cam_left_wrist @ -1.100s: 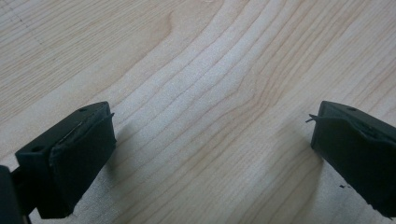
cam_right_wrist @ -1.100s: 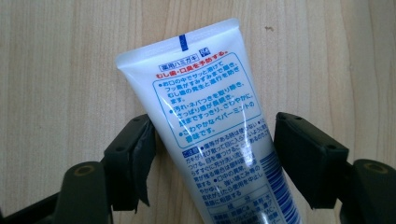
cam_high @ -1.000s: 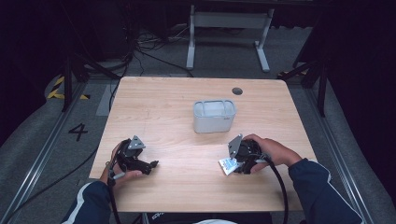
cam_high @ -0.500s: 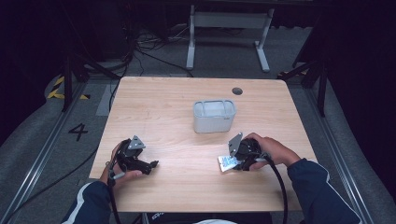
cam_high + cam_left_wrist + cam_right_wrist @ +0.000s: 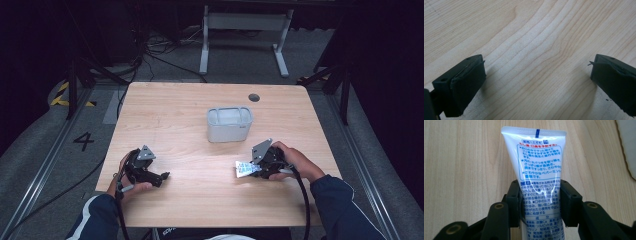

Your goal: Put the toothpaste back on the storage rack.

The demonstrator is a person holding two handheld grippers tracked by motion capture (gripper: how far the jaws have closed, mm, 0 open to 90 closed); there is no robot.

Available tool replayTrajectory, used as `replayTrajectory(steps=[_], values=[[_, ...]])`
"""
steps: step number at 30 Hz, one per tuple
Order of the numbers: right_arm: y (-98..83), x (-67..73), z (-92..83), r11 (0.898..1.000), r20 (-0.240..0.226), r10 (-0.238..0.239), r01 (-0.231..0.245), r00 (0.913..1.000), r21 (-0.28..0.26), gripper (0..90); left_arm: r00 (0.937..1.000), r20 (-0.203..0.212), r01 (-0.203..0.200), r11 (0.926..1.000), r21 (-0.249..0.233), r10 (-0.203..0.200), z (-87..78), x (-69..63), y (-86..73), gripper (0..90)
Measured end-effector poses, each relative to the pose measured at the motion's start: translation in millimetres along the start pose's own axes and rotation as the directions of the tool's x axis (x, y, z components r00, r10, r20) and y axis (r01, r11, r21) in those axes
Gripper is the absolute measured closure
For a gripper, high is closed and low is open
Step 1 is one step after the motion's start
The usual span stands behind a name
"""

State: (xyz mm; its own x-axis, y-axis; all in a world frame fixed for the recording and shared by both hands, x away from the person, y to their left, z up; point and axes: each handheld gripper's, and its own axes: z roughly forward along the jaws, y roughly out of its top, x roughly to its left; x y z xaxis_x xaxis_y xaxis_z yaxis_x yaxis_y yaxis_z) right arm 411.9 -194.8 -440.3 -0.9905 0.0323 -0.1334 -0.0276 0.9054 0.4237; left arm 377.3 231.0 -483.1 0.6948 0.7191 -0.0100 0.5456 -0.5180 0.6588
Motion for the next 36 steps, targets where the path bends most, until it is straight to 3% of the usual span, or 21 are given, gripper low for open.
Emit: replayTrajectory(steps=[5,14,16,33,36], values=[[-6.0,0.7,-6.7,0.996,0.000,0.036,-0.036,0.9994,-0.079,61.5,1.0000,0.000,-0.001,1.0000,0.000,0.001,0.0,0.1,0.0,0.1],[-13.0,-0.8,-19.1,0.976,0.000,0.092,-0.091,0.9957,-0.197,62.7,1.0000,-0.001,-0.006,1.0000,0.001,0.006,-0.1,0.4,0.1,0.1],[-13.8,-1.0,-20.3,0.974,0.003,0.096,-0.093,0.9954,-0.205,62.7,1.0000,0.002,0.000,1.0000,0.001,0.000,-0.1,0.0,0.0,0.2],[-25.8,-4.7,-42.2,0.924,0.021,0.172,-0.154,0.9848,-0.350,64.0,1.0000,0.000,0.001,1.0000,-0.001,-0.001,0.0,0.0,0.0,0.1],[-25.8,-4.7,-43.6,0.922,0.032,0.176,-0.153,0.9839,-0.356,64.0,1.0000,-0.001,-0.004,1.0000,0.001,0.004,-0.1,0.2,0.1,0.2]])
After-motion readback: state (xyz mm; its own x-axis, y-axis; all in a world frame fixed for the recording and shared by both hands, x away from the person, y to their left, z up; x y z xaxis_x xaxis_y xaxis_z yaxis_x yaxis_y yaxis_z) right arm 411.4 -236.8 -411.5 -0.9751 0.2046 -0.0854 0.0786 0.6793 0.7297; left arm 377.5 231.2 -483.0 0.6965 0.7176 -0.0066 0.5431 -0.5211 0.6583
